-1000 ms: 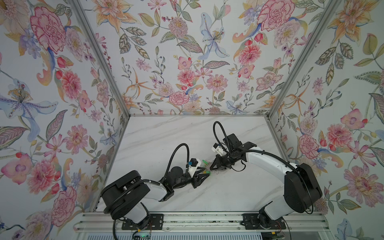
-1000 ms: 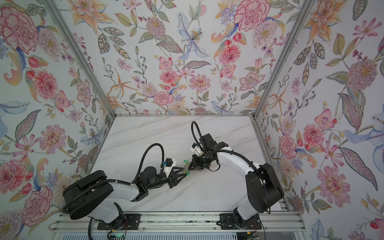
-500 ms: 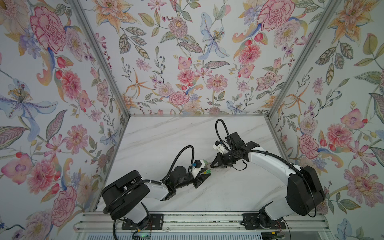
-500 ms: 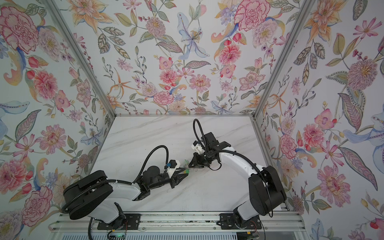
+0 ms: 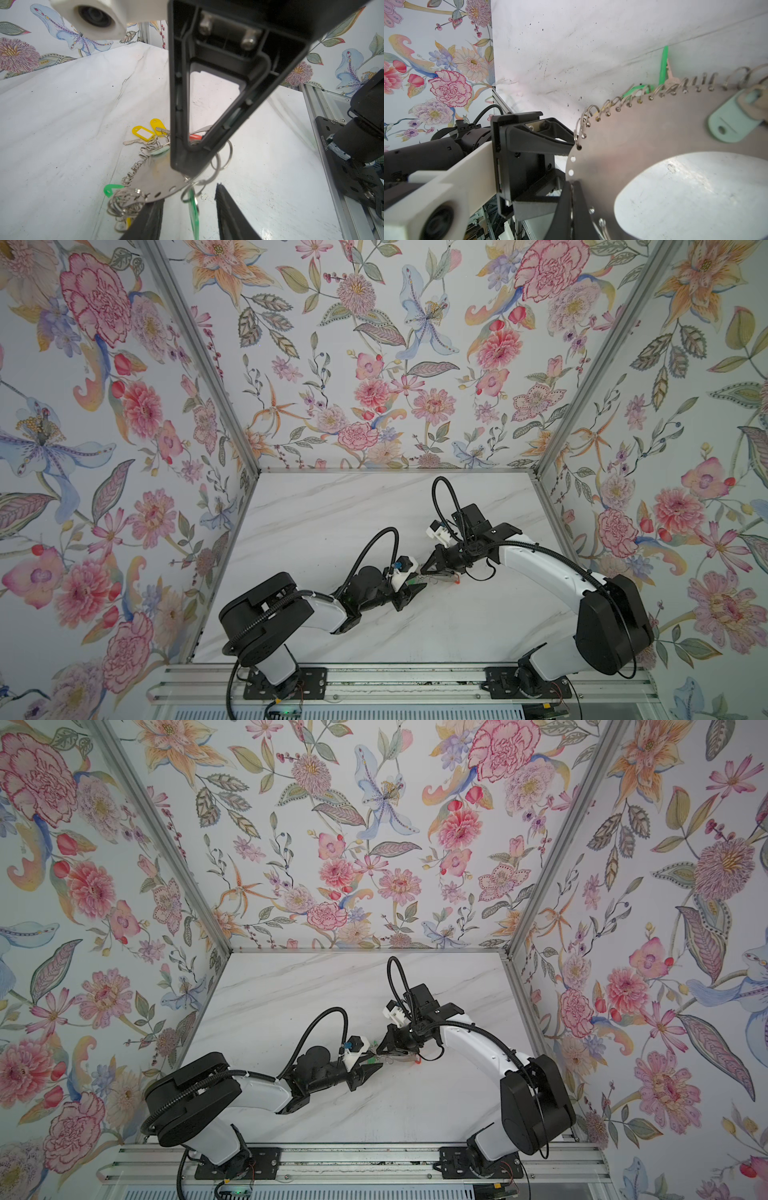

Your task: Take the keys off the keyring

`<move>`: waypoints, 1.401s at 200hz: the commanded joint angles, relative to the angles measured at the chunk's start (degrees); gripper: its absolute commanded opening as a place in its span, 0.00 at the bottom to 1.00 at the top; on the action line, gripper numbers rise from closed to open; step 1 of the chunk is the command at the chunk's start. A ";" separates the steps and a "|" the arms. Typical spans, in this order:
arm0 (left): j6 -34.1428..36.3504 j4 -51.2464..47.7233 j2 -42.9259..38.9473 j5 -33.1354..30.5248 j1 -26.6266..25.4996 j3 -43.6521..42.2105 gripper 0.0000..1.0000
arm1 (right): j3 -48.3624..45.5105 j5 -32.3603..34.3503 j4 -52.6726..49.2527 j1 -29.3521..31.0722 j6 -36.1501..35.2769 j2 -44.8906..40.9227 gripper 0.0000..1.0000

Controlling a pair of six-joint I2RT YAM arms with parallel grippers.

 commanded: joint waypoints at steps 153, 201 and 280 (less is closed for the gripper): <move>-0.92 7.23 -1.72 -0.73 -0.79 -2.33 0.27 | 0.22 -0.82 0.29 1.27 0.97 -1.29 0.00; -0.86 7.67 -1.39 -1.06 -1.52 -2.45 0.20 | 0.44 -0.63 0.29 1.36 1.11 -1.16 0.00; -0.08 6.42 -2.34 -2.21 -1.62 -2.66 0.11 | 0.19 -0.19 0.22 1.23 1.27 -1.70 0.00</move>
